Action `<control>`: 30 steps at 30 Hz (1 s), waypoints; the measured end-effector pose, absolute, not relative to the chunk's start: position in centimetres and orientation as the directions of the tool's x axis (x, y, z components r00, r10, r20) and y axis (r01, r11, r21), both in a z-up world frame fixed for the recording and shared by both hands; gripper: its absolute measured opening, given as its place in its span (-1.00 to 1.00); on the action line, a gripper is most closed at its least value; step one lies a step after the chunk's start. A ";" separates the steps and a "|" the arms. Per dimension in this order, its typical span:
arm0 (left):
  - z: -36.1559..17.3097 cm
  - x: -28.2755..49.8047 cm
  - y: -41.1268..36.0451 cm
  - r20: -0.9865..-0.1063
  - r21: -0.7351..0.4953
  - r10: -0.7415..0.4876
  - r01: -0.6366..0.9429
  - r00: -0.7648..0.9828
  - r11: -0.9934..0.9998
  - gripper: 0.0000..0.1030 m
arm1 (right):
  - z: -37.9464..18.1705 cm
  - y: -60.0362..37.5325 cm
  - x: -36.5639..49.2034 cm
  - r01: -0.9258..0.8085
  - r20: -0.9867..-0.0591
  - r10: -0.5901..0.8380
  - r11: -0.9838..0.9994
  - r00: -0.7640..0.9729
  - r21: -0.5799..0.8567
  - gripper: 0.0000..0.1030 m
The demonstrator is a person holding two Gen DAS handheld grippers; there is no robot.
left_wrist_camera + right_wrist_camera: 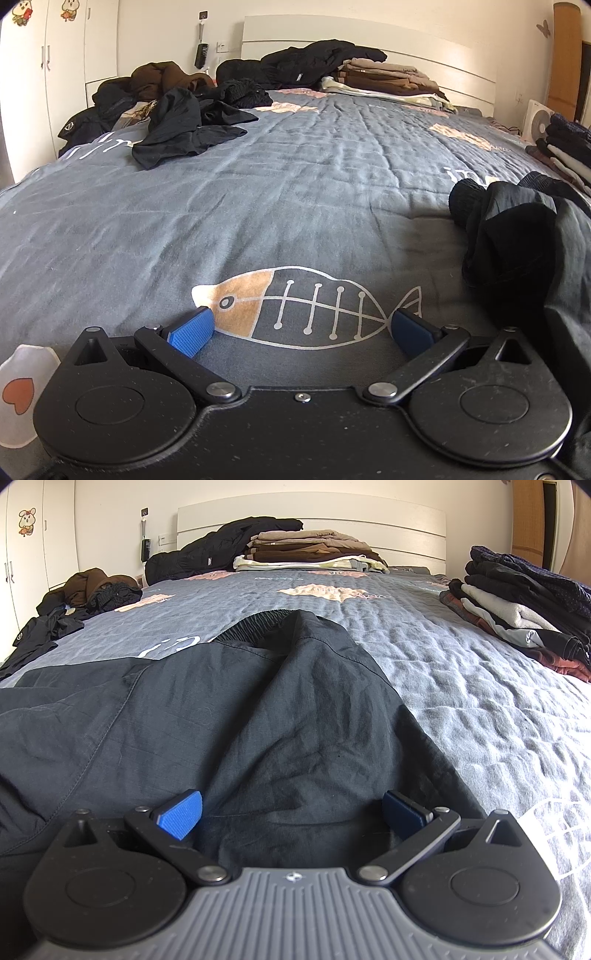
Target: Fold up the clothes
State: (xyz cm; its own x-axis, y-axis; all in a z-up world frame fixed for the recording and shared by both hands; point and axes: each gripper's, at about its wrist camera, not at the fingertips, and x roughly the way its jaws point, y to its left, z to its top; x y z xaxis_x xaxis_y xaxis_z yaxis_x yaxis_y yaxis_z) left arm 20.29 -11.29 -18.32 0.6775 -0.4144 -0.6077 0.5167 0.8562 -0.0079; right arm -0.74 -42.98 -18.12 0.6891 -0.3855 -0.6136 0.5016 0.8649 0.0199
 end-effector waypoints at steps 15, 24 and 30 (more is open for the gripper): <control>-18.5 20.2 -11.6 -0.608 0.016 -0.399 0.514 0.686 0.858 1.00 | -18.1 -43.0 -0.7 0.506 -0.612 -0.387 0.862 0.690 0.024 1.00; -16.3 19.5 -11.4 -0.593 0.026 -0.339 0.438 0.731 0.899 1.00 | -16.0 -41.6 -0.5 0.536 -0.633 -0.444 0.842 0.634 -0.054 1.00; -8.4 16.5 -11.5 -0.498 0.034 -0.376 0.451 0.781 0.892 1.00 | -8.1 -38.7 -1.3 0.502 -0.636 -0.437 0.861 0.637 -0.089 1.00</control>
State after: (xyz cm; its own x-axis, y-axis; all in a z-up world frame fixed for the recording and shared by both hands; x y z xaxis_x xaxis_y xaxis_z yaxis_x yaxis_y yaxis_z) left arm 16.53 -11.45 -8.40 0.7813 -0.3763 -0.4979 0.4510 0.8919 0.0336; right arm -1.29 -38.72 -8.15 0.6367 -0.4366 -0.6356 0.5016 0.8605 -0.0886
